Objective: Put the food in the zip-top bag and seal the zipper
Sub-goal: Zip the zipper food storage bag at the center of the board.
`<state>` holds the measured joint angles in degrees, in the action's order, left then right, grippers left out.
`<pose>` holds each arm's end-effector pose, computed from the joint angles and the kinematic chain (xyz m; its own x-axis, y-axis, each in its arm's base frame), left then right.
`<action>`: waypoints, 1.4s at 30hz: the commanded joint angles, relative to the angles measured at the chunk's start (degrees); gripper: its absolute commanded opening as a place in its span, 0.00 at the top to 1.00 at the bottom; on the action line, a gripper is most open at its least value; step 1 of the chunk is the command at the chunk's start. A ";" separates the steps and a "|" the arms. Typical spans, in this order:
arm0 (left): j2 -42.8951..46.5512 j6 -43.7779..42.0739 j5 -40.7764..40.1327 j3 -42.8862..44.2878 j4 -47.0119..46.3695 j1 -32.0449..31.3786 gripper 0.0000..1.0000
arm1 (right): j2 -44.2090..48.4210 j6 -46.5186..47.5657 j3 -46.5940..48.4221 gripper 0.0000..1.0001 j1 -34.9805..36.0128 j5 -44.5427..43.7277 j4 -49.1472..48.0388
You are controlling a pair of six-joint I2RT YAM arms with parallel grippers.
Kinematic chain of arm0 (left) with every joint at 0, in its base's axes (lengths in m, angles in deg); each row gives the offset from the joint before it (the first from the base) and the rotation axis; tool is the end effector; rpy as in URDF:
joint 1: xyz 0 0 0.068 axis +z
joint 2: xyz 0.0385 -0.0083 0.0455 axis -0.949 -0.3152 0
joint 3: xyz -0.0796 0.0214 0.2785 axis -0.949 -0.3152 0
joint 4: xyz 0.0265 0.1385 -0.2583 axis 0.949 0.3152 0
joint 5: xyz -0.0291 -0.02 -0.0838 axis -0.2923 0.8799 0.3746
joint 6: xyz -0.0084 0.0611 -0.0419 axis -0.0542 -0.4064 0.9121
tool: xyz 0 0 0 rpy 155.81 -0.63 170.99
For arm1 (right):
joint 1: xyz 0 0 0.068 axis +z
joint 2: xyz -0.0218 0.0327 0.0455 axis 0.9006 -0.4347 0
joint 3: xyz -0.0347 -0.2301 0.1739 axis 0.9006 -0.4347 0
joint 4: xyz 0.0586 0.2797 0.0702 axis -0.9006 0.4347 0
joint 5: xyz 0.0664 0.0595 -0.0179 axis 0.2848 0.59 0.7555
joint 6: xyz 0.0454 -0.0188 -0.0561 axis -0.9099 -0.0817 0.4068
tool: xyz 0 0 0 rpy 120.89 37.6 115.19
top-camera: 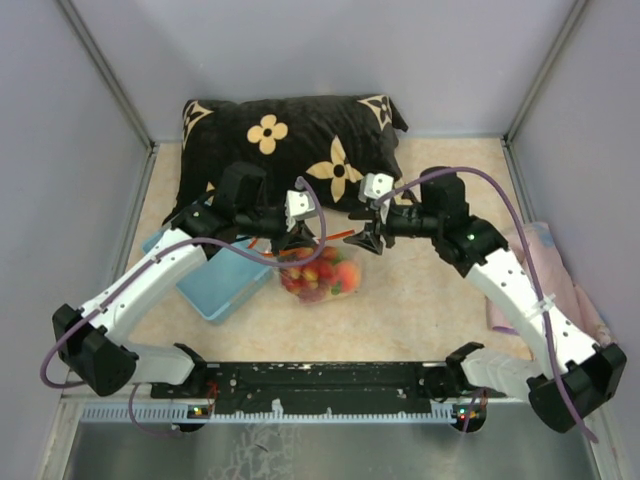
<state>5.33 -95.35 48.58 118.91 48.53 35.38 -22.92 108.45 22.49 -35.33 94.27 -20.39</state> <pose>0.2441 -0.2269 0.3572 0.0347 0.4740 -0.8799 0.9889 0.1110 0.0988 0.2184 0.1690 0.3854 0.1195 -0.3043 -0.9450 -0.9544 0.2271 -0.1939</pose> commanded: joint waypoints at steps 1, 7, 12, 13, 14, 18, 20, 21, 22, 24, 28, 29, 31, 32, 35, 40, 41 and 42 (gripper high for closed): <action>-0.22 0.42 5.01 3.16 -2.41 -0.61 1.00 | -4.07 4.29 6.36 0.48 2.28 4.71 2.07; -0.86 0.73 5.60 3.42 -2.55 -1.18 1.00 | -9.14 7.03 8.74 0.47 4.75 4.54 4.42; -1.17 0.38 5.79 3.64 -2.54 -1.37 1.00 | -11.44 8.67 8.75 0.48 4.85 3.86 4.93; -1.29 0.39 5.79 3.75 -2.56 -1.37 1.00 | -11.83 8.92 8.98 0.49 4.91 4.30 5.43; -1.40 0.41 5.77 3.84 -2.50 -1.43 1.00 | -12.17 9.15 9.00 0.50 4.93 4.44 5.77; -1.52 0.32 6.06 3.97 -2.50 -1.46 1.00 | -13.17 9.93 9.00 0.61 5.09 2.45 7.39; -1.50 0.34 5.91 3.94 -2.41 -1.46 1.00 | -12.94 9.38 8.68 0.69 5.02 1.05 7.03; -1.53 0.34 5.72 3.90 -2.24 -1.48 1.00 | -12.62 9.21 8.51 0.77 5.09 0.30 6.99; -1.50 0.31 5.37 3.87 -1.86 -1.46 1.00 | -12.02 9.04 8.29 0.87 5.07 -0.89 6.87; -1.37 0.31 4.43 3.92 -1.11 -1.47 1.00 | -10.78 8.56 7.68 1.00 4.82 -3.43 6.56; -0.45 0.61 1.62 3.24 0.06 -1.46 1.00 | -7.95 5.54 6.18 1.00 3.71 -9.30 5.16; -0.27 0.69 1.06 3.07 0.43 -1.46 1.00 | -7.05 4.20 5.48 1.00 3.36 -11.60 4.29; 0.25 0.89 -0.16 2.71 1.30 -1.46 1.00 | -5.28 2.42 4.12 1.00 2.41 -15.89 2.36; 0.52 1.05 -0.71 2.38 1.67 -1.47 1.00 | -4.39 1.59 3.45 1.00 1.83 -17.67 1.73; 1.09 1.52 -2.10 1.58 2.47 -1.46 1.00 | -2.29 -0.40 2.15 1.00 -0.43 -22.50 0.60; 1.78 2.25 -3.20 0.69 3.23 -1.46 1.00 | -0.38 -2.00 0.99 1.00 -2.38 -30.50 0.29; 1.87 2.33 -3.44 0.66 3.37 -1.46 1.00 | -0.11 -2.51 0.80 1.00 -2.71 -32.06 0.01; 1.96 2.34 -3.70 0.61 3.48 -1.46 1.00 | 0.41 -3.06 0.52 1.00 -3.00 -33.57 -0.34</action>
<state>4.65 -93.91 45.96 120.17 48.42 33.85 -25.48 107.81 23.45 -35.70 73.57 -15.49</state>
